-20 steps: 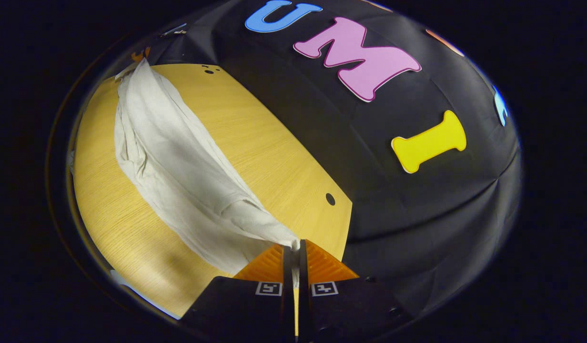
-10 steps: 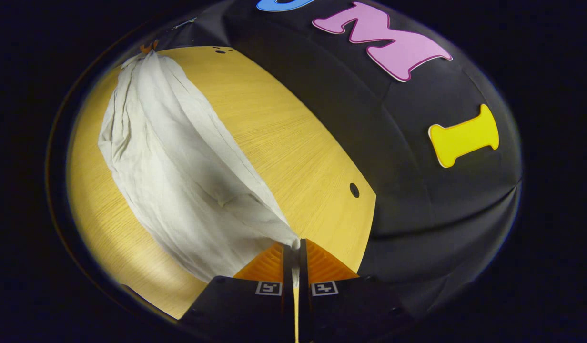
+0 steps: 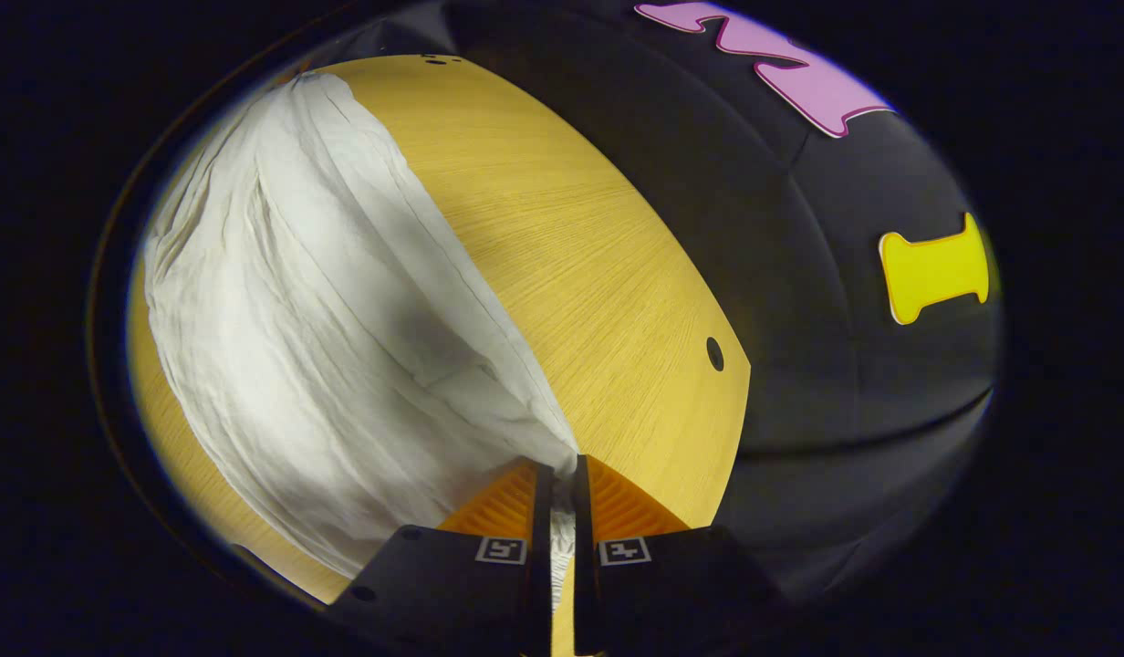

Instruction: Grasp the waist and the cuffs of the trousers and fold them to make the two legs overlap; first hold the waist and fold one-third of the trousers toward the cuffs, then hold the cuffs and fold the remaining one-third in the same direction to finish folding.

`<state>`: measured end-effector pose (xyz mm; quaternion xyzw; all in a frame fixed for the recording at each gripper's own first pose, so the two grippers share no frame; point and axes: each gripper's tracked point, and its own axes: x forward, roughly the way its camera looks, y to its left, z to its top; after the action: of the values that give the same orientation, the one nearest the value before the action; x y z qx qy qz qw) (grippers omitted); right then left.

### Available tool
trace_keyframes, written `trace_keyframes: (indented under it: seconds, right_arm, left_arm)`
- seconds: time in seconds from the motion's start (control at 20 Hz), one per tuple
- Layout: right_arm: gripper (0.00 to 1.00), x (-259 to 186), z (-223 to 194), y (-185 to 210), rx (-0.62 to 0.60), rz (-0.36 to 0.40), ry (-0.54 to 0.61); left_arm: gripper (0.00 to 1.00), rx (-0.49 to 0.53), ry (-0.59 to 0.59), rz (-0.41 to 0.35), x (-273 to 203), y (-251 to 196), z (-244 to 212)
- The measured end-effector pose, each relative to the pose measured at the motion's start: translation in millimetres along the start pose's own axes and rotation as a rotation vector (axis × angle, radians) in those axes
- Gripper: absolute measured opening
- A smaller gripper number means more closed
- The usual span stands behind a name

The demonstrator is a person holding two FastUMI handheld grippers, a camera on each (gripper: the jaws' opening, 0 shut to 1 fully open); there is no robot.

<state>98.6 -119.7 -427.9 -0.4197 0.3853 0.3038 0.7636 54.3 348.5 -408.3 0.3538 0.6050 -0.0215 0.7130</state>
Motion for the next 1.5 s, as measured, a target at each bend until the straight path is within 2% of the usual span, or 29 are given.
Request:
trace_keyframes:
  seconds: [0.15,0.25,0.3,0.4,0.45,0.5,0.55,0.6,0.65,0.8,1.05,1.3,1.5]
  right_arm:
    - [0.25,4,-2,3,-0.024,-0.009,0.014]
    - [0.37,1,-3,0,-0.04,-0.032,0.018]
    - [0.47,1,-4,-1,-0.041,-0.036,0.021]
    - [0.51,-4,-4,-2,-0.037,-0.046,0.022]
    - [0.51,-7,-5,-6,-0.041,-0.064,0.018]
    - [0.63,-14,-6,-10,-0.044,-0.08,0.01]
    - [0.62,-20,-6,-14,-0.056,-0.105,0.004]
    - [0.69,-30,-9,-16,-0.072,-0.126,0.001]
    - [0.71,-39,-14,-19,-0.085,-0.15,0.002]
    - [0.77,-65,-37,-27,-0.059,-0.195,0.017]
    - [0.77,-118,-67,-31,0.089,-0.274,0.038]
    - [0.77,-163,-66,-2,0.242,-0.31,0.014]
    - [0.77,-175,-57,32,0.409,-0.286,-0.008]
  left_arm:
    - [0.08,0.046,-0.007,0.044,3,4,2]
    - [0.18,0.084,-0.019,0.123,-1,19,2]
    - [0.35,0.1,-0.028,0.154,1,26,4]
    - [0.68,0.109,-0.027,0.175,1,27,3]
    - [0.7,0.112,-0.028,0.19,0,28,4]
    - [0.72,0.121,-0.041,0.22,-3,34,6]
    - [0.77,0.136,-0.061,0.259,-7,41,10]
    - [0.89,0.145,-0.076,0.277,-10,45,11]
    - [1.0,0.147,-0.083,0.272,-13,43,9]
    - [0.98,0.17,-0.103,0.277,-23,45,-3]
    - [0.98,0.203,-0.11,0.293,-42,35,-40]
    - [0.98,0.237,-0.133,0.322,-61,12,-80]
    - [0.98,0.157,-0.114,0.333,-71,2,-115]
